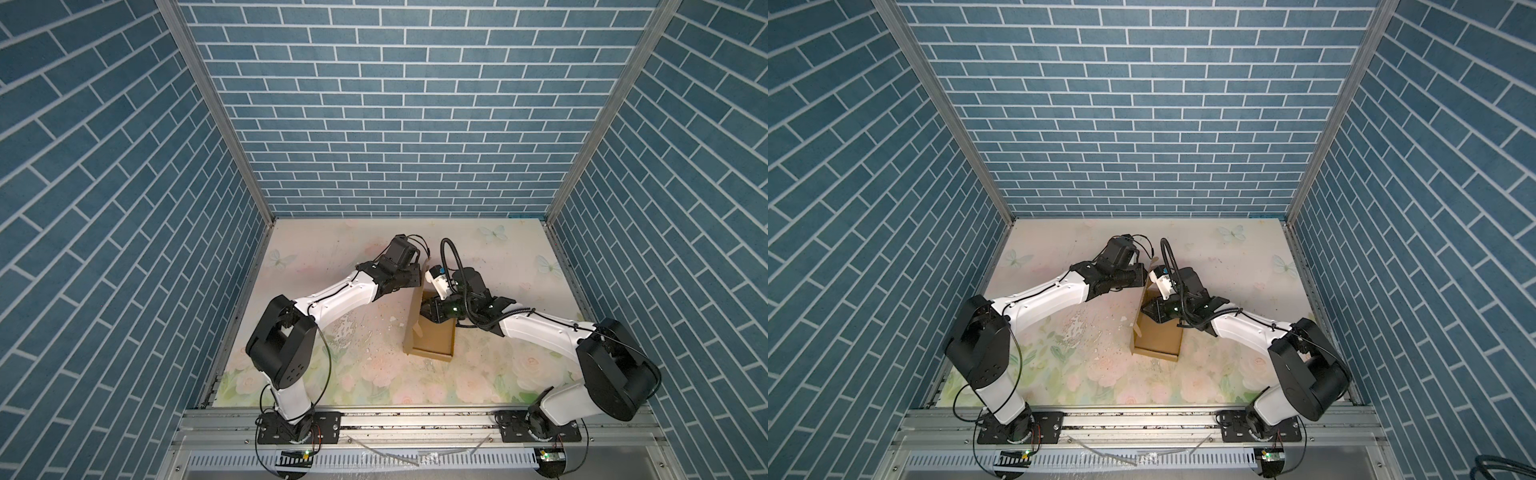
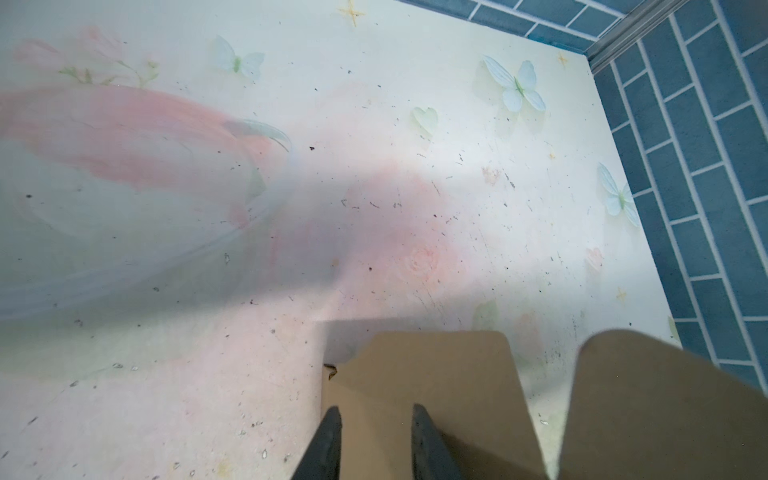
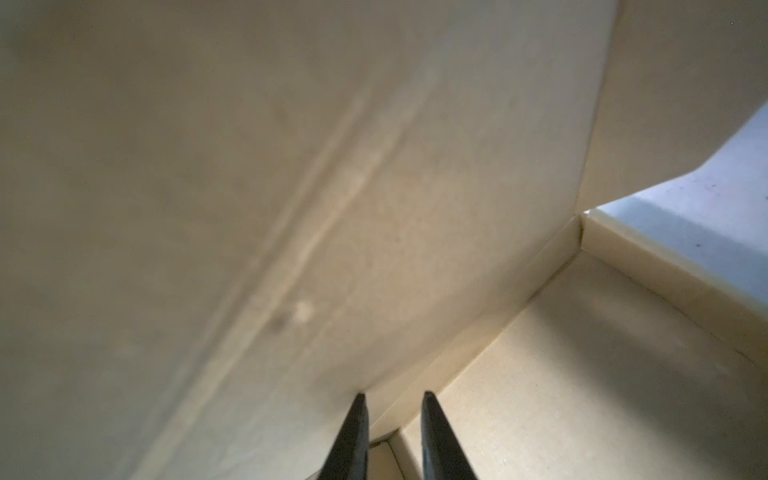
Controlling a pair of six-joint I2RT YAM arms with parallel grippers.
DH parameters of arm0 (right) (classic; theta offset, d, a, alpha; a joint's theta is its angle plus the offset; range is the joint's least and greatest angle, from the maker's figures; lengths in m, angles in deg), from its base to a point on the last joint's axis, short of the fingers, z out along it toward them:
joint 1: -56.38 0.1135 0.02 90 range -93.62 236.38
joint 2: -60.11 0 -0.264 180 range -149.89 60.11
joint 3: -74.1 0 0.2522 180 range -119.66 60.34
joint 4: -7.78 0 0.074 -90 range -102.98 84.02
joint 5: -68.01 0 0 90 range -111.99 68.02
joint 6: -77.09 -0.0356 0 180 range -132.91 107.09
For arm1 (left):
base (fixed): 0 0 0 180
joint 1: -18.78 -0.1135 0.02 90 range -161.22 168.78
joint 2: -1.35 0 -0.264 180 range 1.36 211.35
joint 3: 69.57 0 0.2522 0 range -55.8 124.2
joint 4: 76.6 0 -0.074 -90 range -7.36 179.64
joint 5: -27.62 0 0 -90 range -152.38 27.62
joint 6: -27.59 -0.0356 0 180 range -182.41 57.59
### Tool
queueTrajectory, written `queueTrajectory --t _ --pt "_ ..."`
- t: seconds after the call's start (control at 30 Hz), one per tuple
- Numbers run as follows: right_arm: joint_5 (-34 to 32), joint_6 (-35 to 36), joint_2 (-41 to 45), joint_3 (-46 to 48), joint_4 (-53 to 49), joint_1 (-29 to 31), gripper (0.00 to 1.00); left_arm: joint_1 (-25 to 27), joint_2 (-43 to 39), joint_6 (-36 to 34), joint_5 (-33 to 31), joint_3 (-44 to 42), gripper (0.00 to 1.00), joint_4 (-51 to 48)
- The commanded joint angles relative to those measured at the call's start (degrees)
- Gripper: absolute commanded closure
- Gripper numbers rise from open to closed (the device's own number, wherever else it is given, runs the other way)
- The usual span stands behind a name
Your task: Fold the paper box
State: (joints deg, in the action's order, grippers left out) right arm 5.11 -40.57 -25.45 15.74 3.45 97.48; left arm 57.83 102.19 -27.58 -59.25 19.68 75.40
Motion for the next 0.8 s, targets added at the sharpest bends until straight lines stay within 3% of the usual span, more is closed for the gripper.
queueTrajectory --t 0.0,0.2,0.53,0.77 --pt "-2.85 -2.28 -0.54 2.59 9.02 1.43 0.75 -0.48 1.37 -1.41 3.93 3.15 0.69 -0.04" --pt "-9.65 -2.89 2.66 4.68 7.59 1.44 0.74 -3.91 -3.33 -4.34 4.25 3.77 0.62 -7.30" --pt "-17.86 -1.26 8.03 3.93 -3.79 0.24 0.69 -5.65 -12.49 -14.64 5.44 11.86 0.32 -29.53" --pt "-20.31 0.06 13.59 2.79 -11.71 -3.87 0.68 -4.29 -11.09 -21.06 8.49 21.35 0.28 -42.73"
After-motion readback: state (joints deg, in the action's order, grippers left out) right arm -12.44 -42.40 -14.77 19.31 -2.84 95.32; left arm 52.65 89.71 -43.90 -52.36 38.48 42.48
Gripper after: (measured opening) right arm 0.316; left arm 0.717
